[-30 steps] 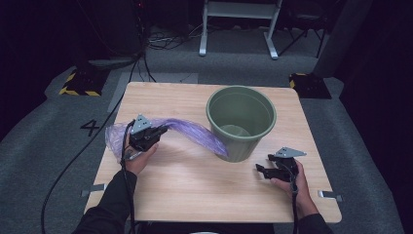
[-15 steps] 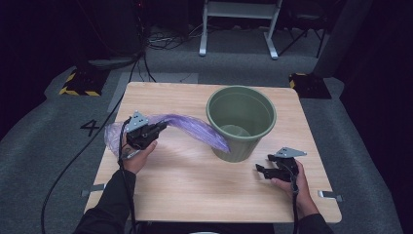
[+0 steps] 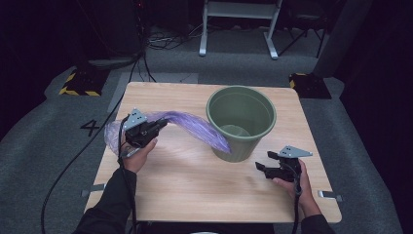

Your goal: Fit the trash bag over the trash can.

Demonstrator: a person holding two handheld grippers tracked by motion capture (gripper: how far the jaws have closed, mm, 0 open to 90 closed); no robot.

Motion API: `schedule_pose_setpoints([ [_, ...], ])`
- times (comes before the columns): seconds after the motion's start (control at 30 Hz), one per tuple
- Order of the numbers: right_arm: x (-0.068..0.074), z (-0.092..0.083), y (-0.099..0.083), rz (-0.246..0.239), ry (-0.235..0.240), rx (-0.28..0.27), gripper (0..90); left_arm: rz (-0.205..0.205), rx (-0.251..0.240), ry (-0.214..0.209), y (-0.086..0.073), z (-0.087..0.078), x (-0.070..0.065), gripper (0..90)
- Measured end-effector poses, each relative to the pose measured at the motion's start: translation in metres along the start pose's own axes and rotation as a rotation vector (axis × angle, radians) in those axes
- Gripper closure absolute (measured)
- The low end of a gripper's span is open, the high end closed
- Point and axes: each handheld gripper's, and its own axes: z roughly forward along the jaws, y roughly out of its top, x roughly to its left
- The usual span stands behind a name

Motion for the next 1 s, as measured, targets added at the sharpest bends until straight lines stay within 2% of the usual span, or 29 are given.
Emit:
schedule_pose_setpoints([
  [0.23,0.001,0.002,0.000,-0.006,0.004,0.007,27.9,-0.002,-0.048,0.016,0.012,-0.007,-0.002,89.3],
  [0.57,0.000,0.004,-0.002,-0.006,0.009,0.018,28.0,-0.076,-0.103,0.049,0.016,-0.020,0.015,89.3],
  [0.8,0.001,0.008,-0.004,-0.006,0.022,0.033,28.0,-0.104,-0.123,0.058,0.021,-0.023,0.020,89.3],
  [1.0,0.002,0.009,-0.005,-0.010,0.024,0.039,28.0,-0.130,-0.164,0.064,0.029,-0.029,0.027,89.3],
])
